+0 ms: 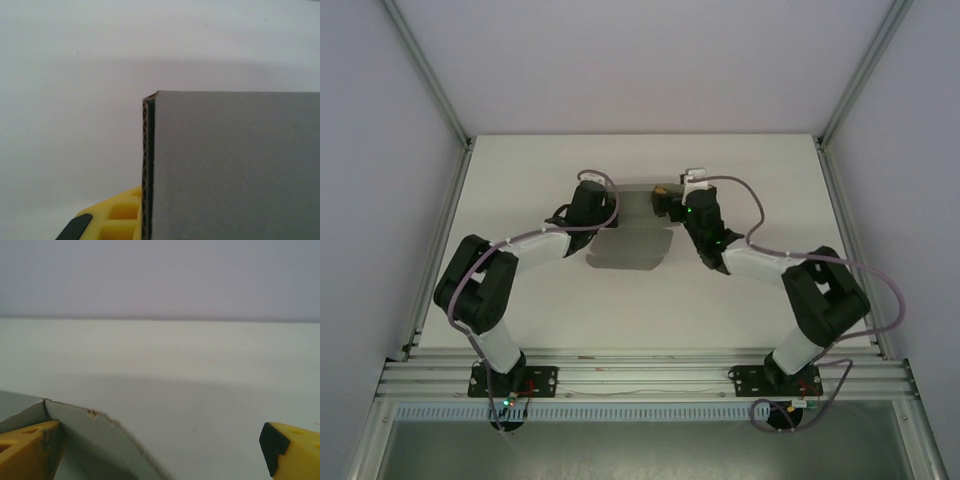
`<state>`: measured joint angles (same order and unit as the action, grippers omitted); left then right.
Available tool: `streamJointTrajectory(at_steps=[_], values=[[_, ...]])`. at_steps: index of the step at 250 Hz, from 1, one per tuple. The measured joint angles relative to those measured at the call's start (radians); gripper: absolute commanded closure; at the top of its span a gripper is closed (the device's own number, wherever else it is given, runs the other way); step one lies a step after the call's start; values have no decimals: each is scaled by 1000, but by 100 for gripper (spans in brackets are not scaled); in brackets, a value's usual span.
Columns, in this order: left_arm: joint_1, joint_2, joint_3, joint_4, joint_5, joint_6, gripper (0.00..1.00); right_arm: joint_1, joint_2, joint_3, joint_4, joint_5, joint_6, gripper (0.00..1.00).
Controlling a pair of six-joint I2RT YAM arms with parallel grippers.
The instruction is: Assemble paper box
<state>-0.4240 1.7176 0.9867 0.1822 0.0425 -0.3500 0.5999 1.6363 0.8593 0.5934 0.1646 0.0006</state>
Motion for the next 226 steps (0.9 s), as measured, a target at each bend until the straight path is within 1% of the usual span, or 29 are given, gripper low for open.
streamJointTrajectory(at_steps=[36,70,95,157,187,226], values=[[0,4,0,-10,-8,-20,100,17,56,21,64,107,29,0],[-6,4,8,-10,-27,-24,100,27,52,19,67,165,44,0],[-14,4,15,-11,-46,-27,100,31,3,-18,39,186,53,0],[-13,3,15,-14,-60,-26,100,14,-202,-37,-271,167,71,0],[-10,3,15,-14,-60,-23,100,-25,-235,-47,-404,140,110,0],[-5,3,15,-14,-59,-19,100,-74,-240,-101,-502,87,153,0]])
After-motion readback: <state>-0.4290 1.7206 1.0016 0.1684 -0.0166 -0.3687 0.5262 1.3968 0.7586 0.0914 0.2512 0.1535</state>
